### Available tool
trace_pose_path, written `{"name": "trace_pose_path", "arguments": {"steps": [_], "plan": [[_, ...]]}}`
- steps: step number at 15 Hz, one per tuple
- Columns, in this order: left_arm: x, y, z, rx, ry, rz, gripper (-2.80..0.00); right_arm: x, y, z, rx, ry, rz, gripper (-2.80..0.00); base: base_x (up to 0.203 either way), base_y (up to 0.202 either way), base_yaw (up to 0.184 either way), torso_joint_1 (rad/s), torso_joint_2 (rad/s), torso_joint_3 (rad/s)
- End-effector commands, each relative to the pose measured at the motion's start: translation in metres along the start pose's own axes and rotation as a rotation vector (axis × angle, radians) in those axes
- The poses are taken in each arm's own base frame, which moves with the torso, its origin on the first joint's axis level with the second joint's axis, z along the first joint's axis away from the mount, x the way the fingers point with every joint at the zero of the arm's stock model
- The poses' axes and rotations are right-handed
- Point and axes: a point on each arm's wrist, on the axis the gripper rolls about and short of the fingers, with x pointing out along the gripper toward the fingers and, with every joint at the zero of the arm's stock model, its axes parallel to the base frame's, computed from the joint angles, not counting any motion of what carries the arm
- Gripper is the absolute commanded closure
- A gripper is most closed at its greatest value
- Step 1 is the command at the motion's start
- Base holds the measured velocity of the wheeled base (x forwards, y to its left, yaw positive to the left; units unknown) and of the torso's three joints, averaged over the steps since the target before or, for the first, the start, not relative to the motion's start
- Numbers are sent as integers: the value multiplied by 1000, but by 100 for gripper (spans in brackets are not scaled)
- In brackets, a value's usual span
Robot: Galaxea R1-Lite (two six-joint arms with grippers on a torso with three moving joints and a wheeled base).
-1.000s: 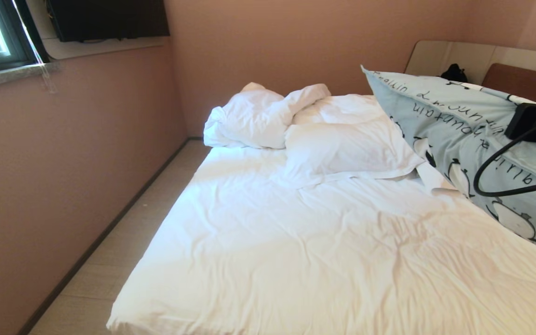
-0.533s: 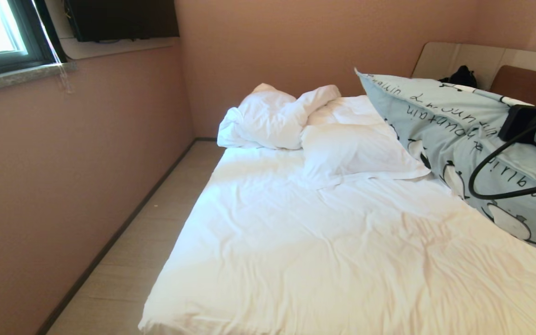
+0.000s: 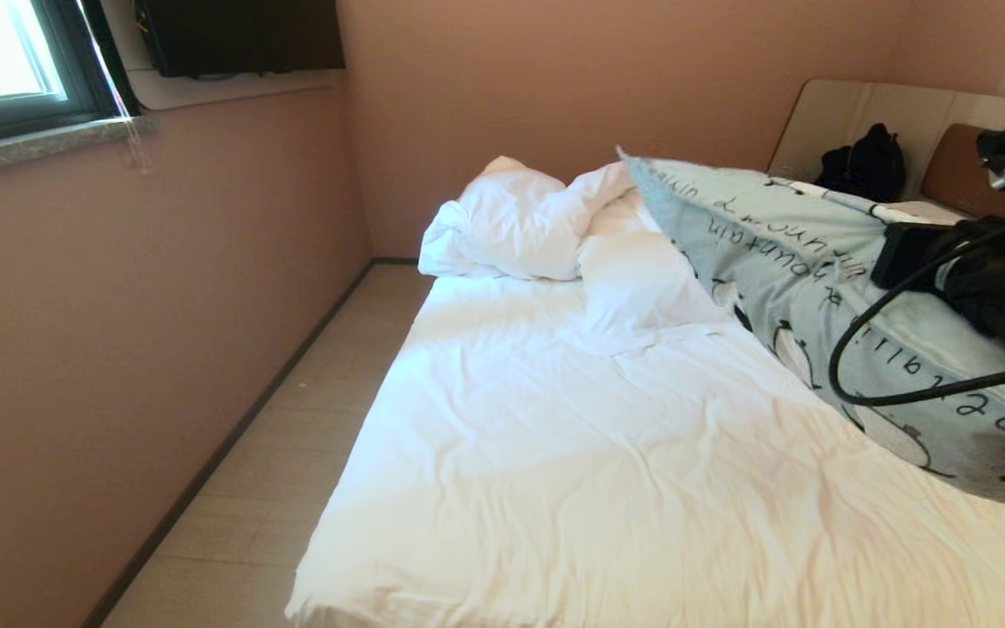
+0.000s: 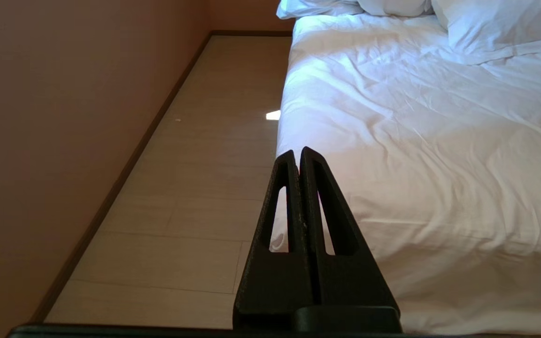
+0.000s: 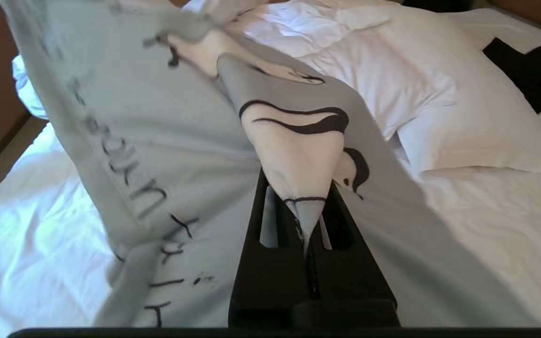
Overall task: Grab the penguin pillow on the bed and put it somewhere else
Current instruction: Move to the foot of the bed, then place the pillow at the end of the bed
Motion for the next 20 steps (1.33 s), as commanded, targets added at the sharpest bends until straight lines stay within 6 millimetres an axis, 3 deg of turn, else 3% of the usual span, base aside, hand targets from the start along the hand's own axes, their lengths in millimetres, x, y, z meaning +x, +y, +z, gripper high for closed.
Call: {"name": "trace_pose_path", "arguments": {"steps": [1,7,12,16,20], "plan": [[0,0,0,0,1,0,0,1,24,-15,-14,48,39,0,0,0,0,0,0,0],[0,0,0,0,1,0,0,17,75,-61,-18,171,43,0,0,0,0,0,0,0],[0,0,0,0,1,0,0,38,95,-76,111,194,7,0,0,0,0,0,0,0],[0,0,0,0,1,0,0,44,114,-89,94,210,14,0,0,0,0,0,0,0],[0,0,0,0,1,0,0,76,137,-103,49,192,19,0,0,0,0,0,0,0]]}}
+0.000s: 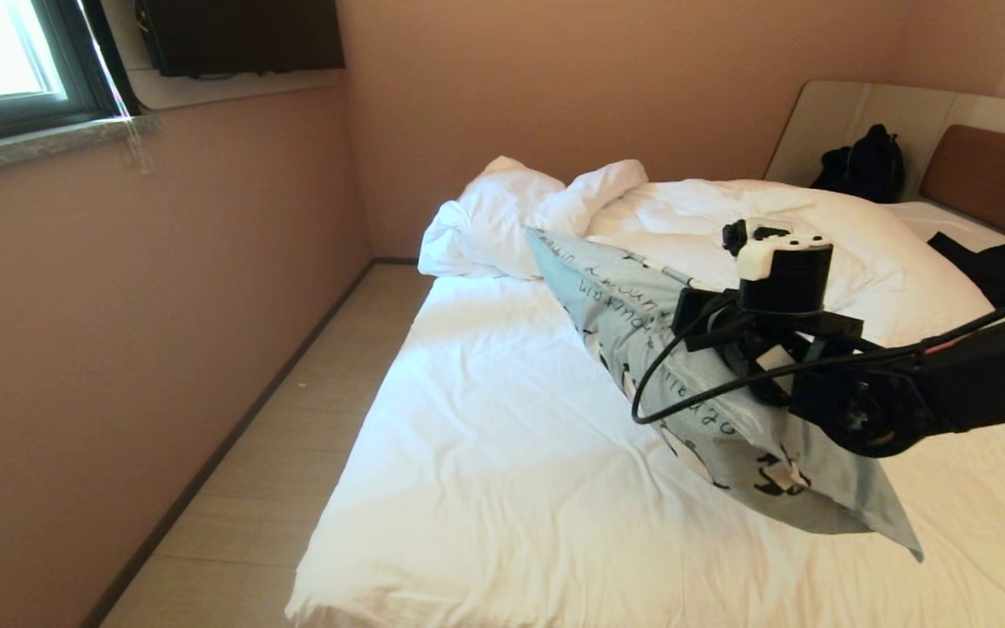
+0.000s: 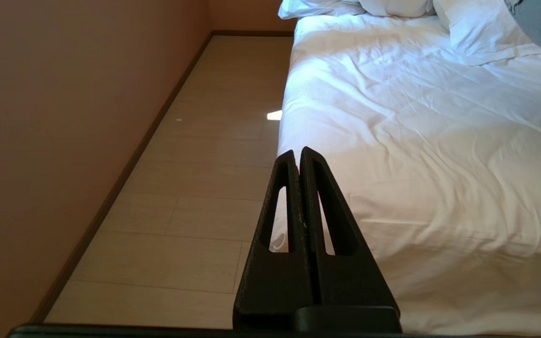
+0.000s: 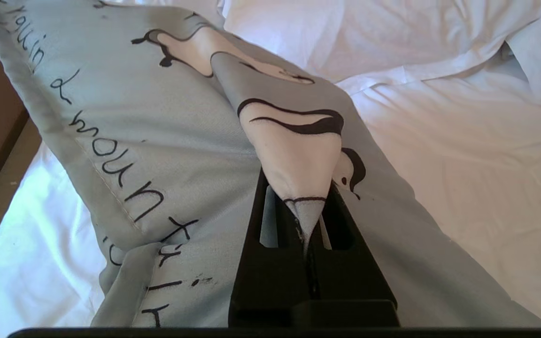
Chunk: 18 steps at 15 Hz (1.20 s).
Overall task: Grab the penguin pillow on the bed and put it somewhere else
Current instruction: Place the pillow at the end of the bed
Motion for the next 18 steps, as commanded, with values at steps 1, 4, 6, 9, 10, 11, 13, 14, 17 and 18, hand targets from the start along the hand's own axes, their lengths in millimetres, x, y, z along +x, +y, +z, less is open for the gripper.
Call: {"name": "trace_pose_path", "arguments": {"steps": [1,4,6,9,10,11,13,14,17,18], "plan": [[0,0,0,0,1,0,0,26,17,-17,-50,5,1,0,0,0,0,0,0,0],[0,0,0,0,1,0,0,58,42,-23,-56,-46,-2,0,0,0,0,0,0,0],[0,0,0,0,1,0,0,83,57,-39,-91,-69,-31,0,0,0,0,0,0,0],[0,0,0,0,1,0,0,114,75,-63,-140,-102,-55,0,0,0,0,0,0,0],[0,0,0,-1,1,0,0,120,80,-70,-155,-112,-67,0,0,0,0,0,0,0],[0,0,0,0,1,1,0,126,86,-80,-176,-114,-82,0,0,0,0,0,0,0],[0,0,0,0,1,0,0,129,91,-96,-230,-100,-90,0,0,0,0,0,0,0],[0,0,0,-1,1,0,0,131,91,-102,-240,-92,-88,0,0,0,0,0,0,0],[0,0,0,0,1,0,0,132,91,-106,-243,-86,-96,0,0,0,0,0,0,0],[0,0,0,-1,1,0,0,132,91,-107,-245,-85,-97,0,0,0,0,0,0,0]]}}
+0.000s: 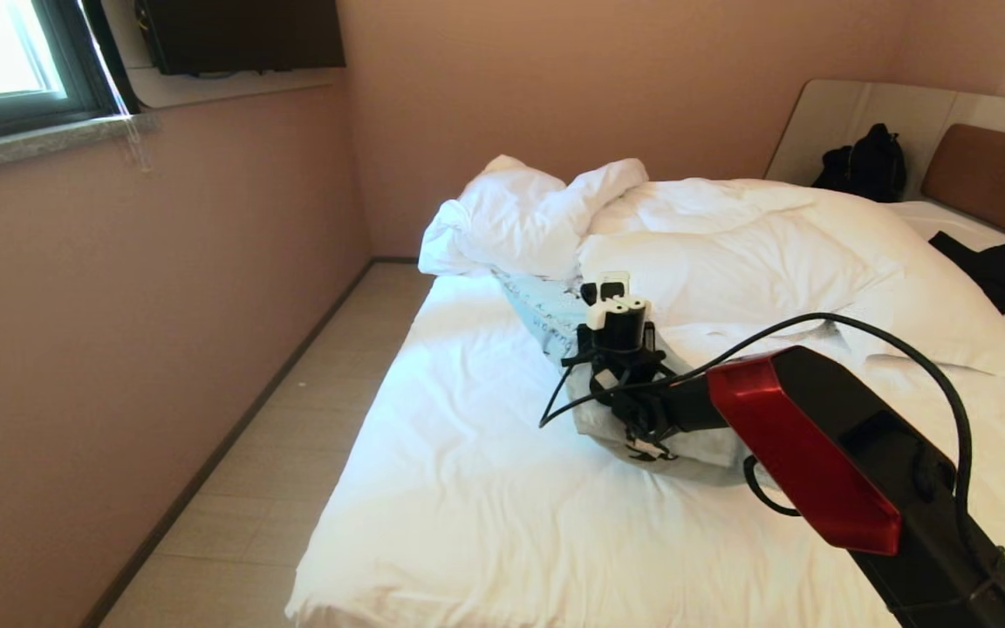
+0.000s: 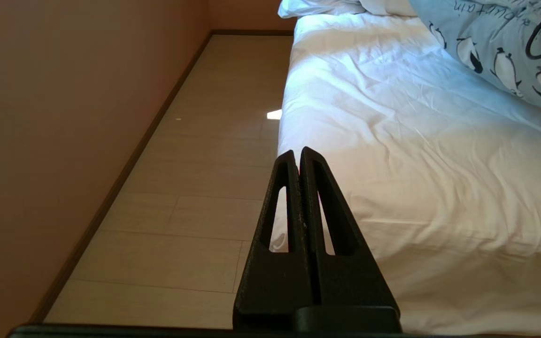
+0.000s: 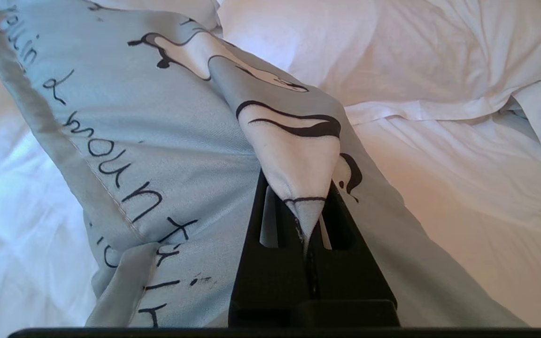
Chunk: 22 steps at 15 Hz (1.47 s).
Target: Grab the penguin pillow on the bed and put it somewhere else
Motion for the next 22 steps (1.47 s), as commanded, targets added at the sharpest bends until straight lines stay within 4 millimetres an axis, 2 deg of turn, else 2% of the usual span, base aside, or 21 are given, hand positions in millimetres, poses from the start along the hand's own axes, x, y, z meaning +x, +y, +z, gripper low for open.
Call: {"name": "trace_pose_path", "arguments": {"steps": [1,2,3,5,8,11,15,16,18,20,22], "plan": [[0,0,0,0,1,0,0,1,2,-7,-11,7,-4,0,0,0,0,0,0,0],[0,0,0,0,1,0,0,1,2,-7,-11,7,-4,-130,0,0,0,0,0,0],[0,0,0,0,1,0,0,1,2,-6,-9,5,-4,-280,0,0,0,0,0,0],[0,0,0,0,1,0,0,-1,1,-1,1,0,-3,-280,0,0,0,0,0,0],[0,0,0,0,1,0,0,-12,-3,18,27,-37,2,-280,0,0,0,0,0,0],[0,0,0,0,1,0,0,-35,-20,60,66,-79,10,-280,0,0,0,0,0,0],[0,0,0,0,1,0,0,-85,-69,132,137,-160,15,-280,0,0,0,0,0,0],[0,0,0,0,1,0,0,-100,-85,148,155,-181,14,0,0,0,0,0,0,0],[0,0,0,0,1,0,0,-121,-114,160,170,-184,5,0,0,0,0,0,0,0],[0,0,0,0,1,0,0,-135,-140,154,167,-155,-22,0,0,0,0,0,0,0],[0,0,0,0,1,0,0,-148,-168,158,171,-156,-56,0,0,0,0,0,0,0]]}}
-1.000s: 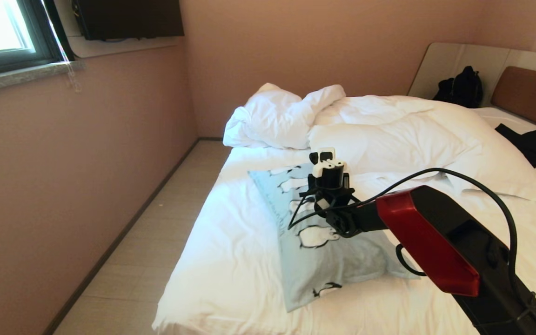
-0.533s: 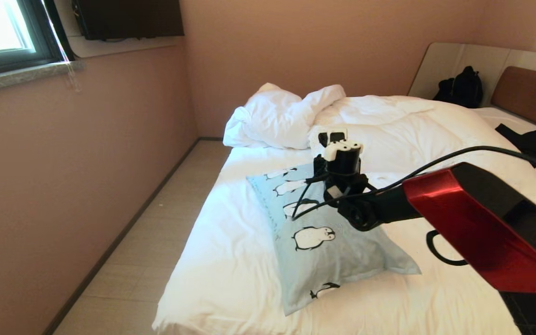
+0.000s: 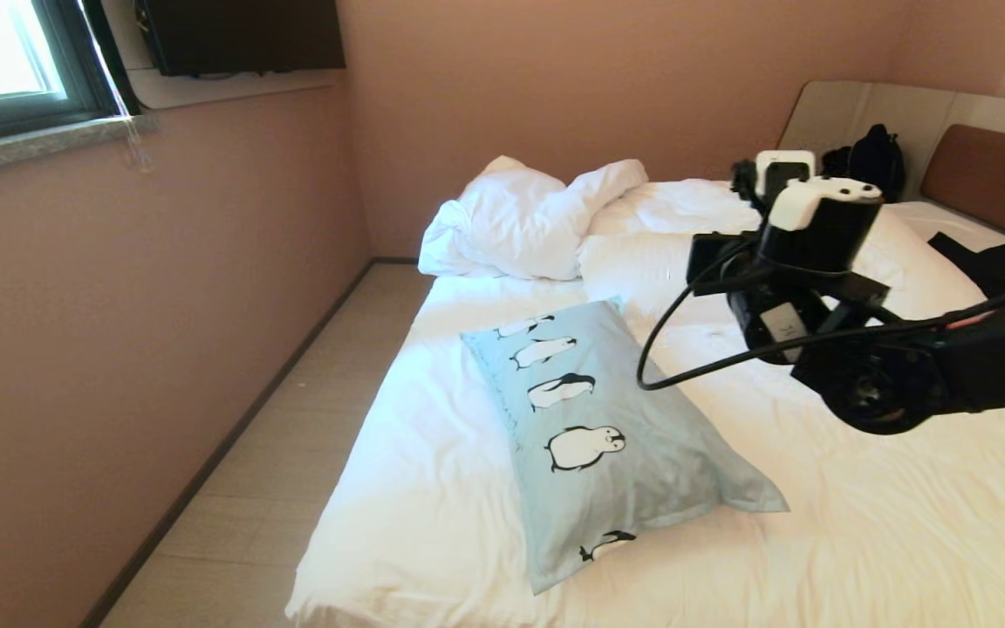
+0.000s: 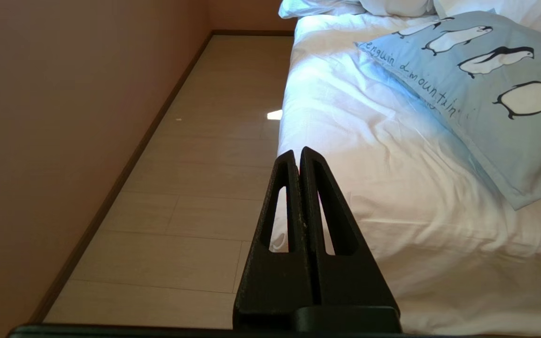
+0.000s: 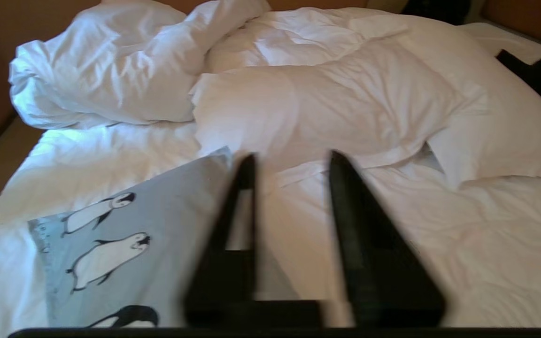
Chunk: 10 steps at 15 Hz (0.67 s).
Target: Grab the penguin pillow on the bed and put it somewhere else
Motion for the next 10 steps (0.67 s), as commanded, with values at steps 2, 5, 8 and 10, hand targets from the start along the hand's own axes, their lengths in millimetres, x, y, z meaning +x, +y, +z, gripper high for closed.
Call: {"name": "trace_pose_path", "arguments": {"steps": [2,5,8,10], "plan": [[0,0,0,0,1,1,0,-32,-55,40,33,-48,-61,0,0,0,0,0,0,0],[0,0,0,0,1,1,0,-67,-93,53,8,-22,-93,0,0,0,0,0,0,0],[0,0,0,0,1,1,0,-109,-136,64,9,-53,-162,0,0,0,0,0,0,0],[0,0,0,0,1,1,0,-145,-168,71,9,-108,-221,0,0,0,0,0,0,0]]}}
